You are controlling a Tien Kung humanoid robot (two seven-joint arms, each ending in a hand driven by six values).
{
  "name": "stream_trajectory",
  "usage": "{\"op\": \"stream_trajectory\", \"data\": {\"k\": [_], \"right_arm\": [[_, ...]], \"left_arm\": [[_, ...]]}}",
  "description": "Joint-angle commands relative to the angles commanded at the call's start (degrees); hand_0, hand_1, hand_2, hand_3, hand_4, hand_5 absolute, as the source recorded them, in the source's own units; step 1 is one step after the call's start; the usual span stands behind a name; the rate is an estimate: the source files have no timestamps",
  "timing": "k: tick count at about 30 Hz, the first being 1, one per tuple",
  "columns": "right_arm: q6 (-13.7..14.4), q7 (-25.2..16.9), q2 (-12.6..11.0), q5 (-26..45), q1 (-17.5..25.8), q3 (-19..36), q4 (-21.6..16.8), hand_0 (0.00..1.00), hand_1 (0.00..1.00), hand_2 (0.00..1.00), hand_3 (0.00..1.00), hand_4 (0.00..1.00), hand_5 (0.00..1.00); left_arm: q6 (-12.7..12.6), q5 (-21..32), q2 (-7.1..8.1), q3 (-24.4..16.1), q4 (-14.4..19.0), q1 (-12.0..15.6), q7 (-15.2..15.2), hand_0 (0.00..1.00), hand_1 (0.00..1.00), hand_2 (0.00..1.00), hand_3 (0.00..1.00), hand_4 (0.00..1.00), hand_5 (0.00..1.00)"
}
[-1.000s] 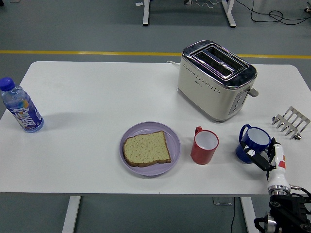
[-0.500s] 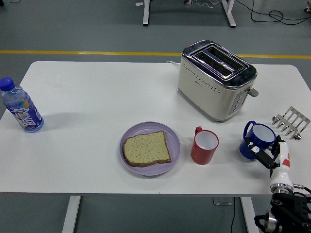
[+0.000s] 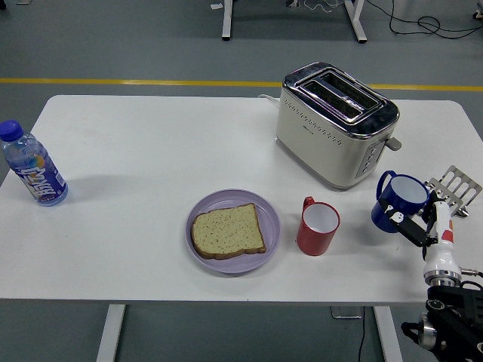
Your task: Pick up the cup,pour liquid into bread,place the cup on the desk
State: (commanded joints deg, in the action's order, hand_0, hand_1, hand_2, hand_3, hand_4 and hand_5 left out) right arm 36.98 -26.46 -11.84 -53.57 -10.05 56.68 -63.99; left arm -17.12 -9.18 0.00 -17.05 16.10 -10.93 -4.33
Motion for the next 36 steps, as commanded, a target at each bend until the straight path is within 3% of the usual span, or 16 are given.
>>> {"op": "stream_trajectory", "data": {"k": [1, 10, 17, 23, 26, 36], "right_arm": [[0.0, 1.2, -0.3, -1.5, 0.2, 0.6, -1.3, 0.344, 0.289, 0.438, 0.468, 0.858, 0.161], [0.0, 11.2, -1.6, -13.5, 1.2, 4.1, -9.7, 0.299, 0.269, 0.433, 0.456, 0.84, 0.153], [0.0, 25.3, -2.4, -25.8, 2.0, 5.8, -16.5, 0.289, 0.263, 0.427, 0.456, 0.832, 0.147], [0.0, 34.7, -2.9, -33.3, 2.2, 5.9, -21.4, 0.282, 0.257, 0.423, 0.451, 0.821, 0.136], [0.0, 37.7, -3.1, -35.7, 1.7, 5.2, -23.2, 0.281, 0.256, 0.421, 0.451, 0.826, 0.143], [0.0, 40.2, -2.9, -38.7, -0.9, 1.9, -25.3, 0.277, 0.256, 0.423, 0.452, 0.813, 0.127]], "left_arm": [[0.0, 0.0, 0.0, 0.0, 0.0, 0.0, 0.0, 0.679, 0.683, 0.698, 0.542, 0.251, 0.998], [0.0, 0.4, 0.0, 0.2, -0.1, 0.1, 0.1, 0.679, 0.683, 0.698, 0.542, 0.251, 0.998], [0.0, 0.0, 0.01, 0.0, -0.1, 0.2, 0.0, 0.679, 0.683, 0.698, 0.542, 0.251, 0.998], [-0.1, -0.5, 0.09, -0.2, -0.1, 0.4, -0.1, 0.679, 0.683, 0.698, 0.542, 0.251, 0.998], [-0.1, -0.8, 0.14, -0.3, -0.1, 0.5, -0.2, 0.679, 0.683, 0.698, 0.542, 0.251, 0.998], [-0.2, -0.9, 0.19, -0.3, -0.1, 0.8, -0.2, 0.679, 0.683, 0.698, 0.542, 0.251, 0.998]]}}
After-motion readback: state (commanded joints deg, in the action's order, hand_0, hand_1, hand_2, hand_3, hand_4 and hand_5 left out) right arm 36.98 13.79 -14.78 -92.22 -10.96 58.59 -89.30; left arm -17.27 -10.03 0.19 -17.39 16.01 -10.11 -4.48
